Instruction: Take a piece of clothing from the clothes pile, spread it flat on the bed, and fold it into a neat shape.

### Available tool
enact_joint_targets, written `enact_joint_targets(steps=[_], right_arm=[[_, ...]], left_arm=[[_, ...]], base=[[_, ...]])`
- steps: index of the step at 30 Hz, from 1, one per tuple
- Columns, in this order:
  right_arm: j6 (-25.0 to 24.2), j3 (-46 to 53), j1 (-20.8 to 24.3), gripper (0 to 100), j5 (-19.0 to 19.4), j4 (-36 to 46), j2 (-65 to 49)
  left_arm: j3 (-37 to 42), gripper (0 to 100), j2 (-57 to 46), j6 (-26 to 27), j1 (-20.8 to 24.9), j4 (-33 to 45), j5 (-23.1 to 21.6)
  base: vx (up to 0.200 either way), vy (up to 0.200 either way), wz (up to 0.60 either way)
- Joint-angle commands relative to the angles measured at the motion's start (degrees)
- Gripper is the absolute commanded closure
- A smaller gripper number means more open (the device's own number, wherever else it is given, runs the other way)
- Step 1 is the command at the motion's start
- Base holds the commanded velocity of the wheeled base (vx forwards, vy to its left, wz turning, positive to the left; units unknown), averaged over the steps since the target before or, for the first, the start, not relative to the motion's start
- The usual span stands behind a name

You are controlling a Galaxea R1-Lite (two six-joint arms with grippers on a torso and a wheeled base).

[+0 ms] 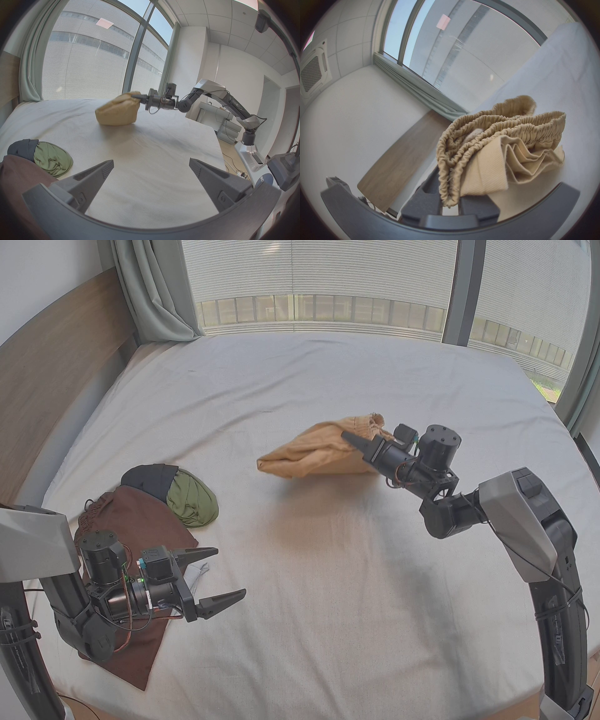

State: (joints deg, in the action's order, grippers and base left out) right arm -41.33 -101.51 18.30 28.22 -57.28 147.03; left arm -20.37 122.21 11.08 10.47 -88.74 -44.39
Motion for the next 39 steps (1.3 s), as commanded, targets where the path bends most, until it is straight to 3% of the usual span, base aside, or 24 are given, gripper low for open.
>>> enact_joint_targets(steps=[1, 15, 32, 33, 39], right_arm=[[2.0, 6.1, 0.2, 100, 0.0, -1.5, 2.7], [3.2, 25.3, 0.3, 100, 0.0, -14.7, 3.3], [2.9, 24.8, 0.3, 100, -2.4, -18.9, 7.0], [2.8, 24.8, 0.3, 0, -2.5, -18.9, 7.0], [2.9, 24.5, 0.0, 0, -4.5, -19.4, 8.5]], left_arm=[[0.0, 0, 0.3, 0.0, 0.0, 0.0, -0.1], [0.0, 0, 0.2, 0.0, 0.1, 0.0, 0.0], [-0.1, 0, 0.6, 0.1, 0.2, 0.0, 0.0], [-0.1, 0, 0.6, 0.1, 0.2, 0.0, 0.0], [0.0, 0, 0.6, 0.1, 0.3, 0.0, 0.0]], base=[[0.0, 0.0, 0.0], [0.0, 0.0, 0.0], [0.0, 0.0, 0.0], [0.0, 0.0, 0.0], [0.0, 0.0, 0.0]])
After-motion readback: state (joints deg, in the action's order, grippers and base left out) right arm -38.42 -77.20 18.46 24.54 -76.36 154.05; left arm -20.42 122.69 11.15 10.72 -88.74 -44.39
